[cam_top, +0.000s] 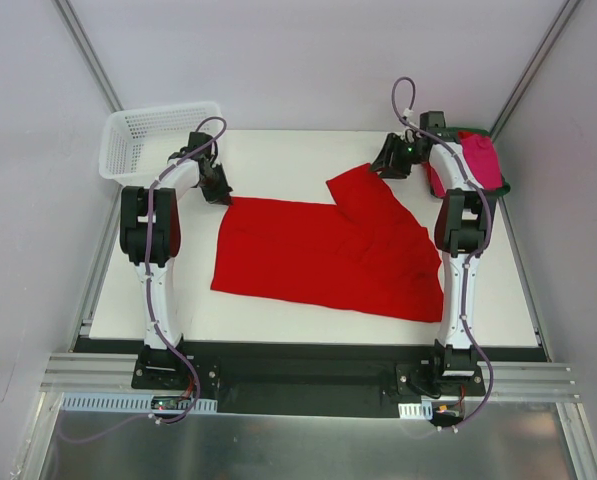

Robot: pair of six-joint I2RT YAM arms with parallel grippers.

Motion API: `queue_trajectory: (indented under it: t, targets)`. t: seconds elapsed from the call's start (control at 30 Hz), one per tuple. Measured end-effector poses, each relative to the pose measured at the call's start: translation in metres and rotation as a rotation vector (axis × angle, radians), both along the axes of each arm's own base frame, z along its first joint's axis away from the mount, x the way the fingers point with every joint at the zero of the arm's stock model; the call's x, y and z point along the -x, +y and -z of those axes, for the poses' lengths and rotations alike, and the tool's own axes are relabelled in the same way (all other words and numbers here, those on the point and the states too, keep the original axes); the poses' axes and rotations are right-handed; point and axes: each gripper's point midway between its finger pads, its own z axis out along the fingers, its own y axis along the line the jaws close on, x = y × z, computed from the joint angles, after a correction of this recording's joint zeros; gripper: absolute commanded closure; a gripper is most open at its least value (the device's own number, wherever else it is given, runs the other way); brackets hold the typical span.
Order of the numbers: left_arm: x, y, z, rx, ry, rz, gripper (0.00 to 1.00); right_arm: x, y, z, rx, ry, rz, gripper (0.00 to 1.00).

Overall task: Fold and stack the t-shirts
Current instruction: Grap the side of the flattened tshirt furthest away from the robot with both arms

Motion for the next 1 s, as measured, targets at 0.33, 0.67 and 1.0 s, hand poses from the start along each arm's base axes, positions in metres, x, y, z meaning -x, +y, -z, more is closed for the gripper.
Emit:
queue_trajectory:
  t: [0.33,0.67,1.0]
  targets:
    - [0.0,0.0,0.0,0.0,0.0,0.0,1.0,-0.001,-0.027,0.026,-0.046,0.108,0.101,0.45]
    - [0.0,0.0,0.0,0.0,0.0,0.001,1.0,0.002,-0.041,0.035,0.007,0.139,0.144,0.44]
    - [0.0,0.0,0.0,0.0,0.0,0.0,1.0,0.011,-0.039,0.039,0.007,0.178,0.129,0.6]
